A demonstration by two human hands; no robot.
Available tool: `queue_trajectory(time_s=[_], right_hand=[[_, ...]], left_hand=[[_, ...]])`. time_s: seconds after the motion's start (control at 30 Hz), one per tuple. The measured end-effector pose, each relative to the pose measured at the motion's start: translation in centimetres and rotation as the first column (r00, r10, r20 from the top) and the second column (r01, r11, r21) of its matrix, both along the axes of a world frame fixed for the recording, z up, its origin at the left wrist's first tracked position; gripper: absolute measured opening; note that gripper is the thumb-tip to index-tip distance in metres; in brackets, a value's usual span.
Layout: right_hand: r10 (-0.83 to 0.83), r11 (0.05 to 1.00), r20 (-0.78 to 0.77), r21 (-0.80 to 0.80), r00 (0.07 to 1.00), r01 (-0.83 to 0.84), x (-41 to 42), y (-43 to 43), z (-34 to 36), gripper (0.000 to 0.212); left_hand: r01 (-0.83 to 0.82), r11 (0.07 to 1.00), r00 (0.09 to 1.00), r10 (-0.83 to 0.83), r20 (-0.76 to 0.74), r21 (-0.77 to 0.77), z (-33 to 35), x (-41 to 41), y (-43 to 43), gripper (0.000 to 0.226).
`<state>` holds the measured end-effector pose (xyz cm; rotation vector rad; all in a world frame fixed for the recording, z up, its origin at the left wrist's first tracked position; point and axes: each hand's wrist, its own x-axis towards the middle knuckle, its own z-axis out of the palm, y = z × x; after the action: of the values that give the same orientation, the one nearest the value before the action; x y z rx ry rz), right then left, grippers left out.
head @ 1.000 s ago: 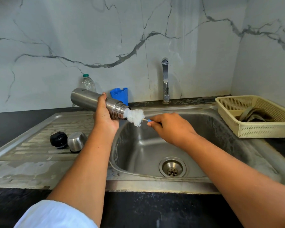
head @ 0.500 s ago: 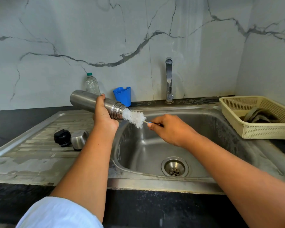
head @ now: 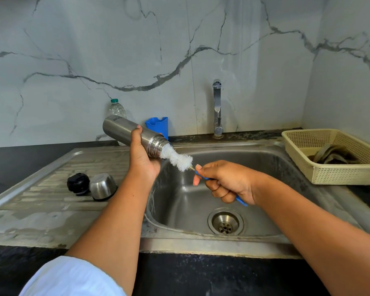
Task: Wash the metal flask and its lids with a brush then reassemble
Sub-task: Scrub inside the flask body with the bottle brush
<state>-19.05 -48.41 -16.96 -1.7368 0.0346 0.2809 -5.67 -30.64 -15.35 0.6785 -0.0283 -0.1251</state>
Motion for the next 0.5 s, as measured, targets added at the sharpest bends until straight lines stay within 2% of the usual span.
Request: queue_trajectory(time_s=[0.17,0.23,0.27,0.33,0.37,0.5], right_hand=[[-0.020,0.998,0.088,-0.057,0.996,0.025,0.1,0.1,-0.3,0.038],[-0.039,0.985,0.170,-0.157,0.985,0.066,0.1,0.4,-0.3,0.039],[-0.048,0.958,0.246,-0.262,0.968,0.114,0.2,0.5,-0.3,0.040],[-0.028,0.824,0.415,-0.505,0.909,0.255,0.3,0.7,-0.4,0.041],[-0.010,0.752,0.470,-0.578,0.883,0.317,0.4,0.7,-0.5,0.042],[0.063,0.531,0.561,-0.719,0.826,0.448,0.3,0.9,-0.9,0.041]], left_hand=[[0.019,1.000,1.000,-0.019,0.023,-0.003,0.2,0.2,-0.2,0.048],[0.009,1.000,1.000,-0.009,0.026,0.003,0.2,0.4,-0.1,0.048],[0.000,1.000,1.000,0.000,0.028,0.012,0.2,0.5,-0.1,0.049],[-0.036,0.999,0.999,0.035,0.035,0.030,0.4,0.8,-0.1,0.055],[-0.064,0.997,0.997,0.062,0.037,0.034,0.5,1.0,-0.1,0.059],[-0.130,0.991,0.991,0.129,0.017,0.026,0.3,1.8,0.0,0.067]])
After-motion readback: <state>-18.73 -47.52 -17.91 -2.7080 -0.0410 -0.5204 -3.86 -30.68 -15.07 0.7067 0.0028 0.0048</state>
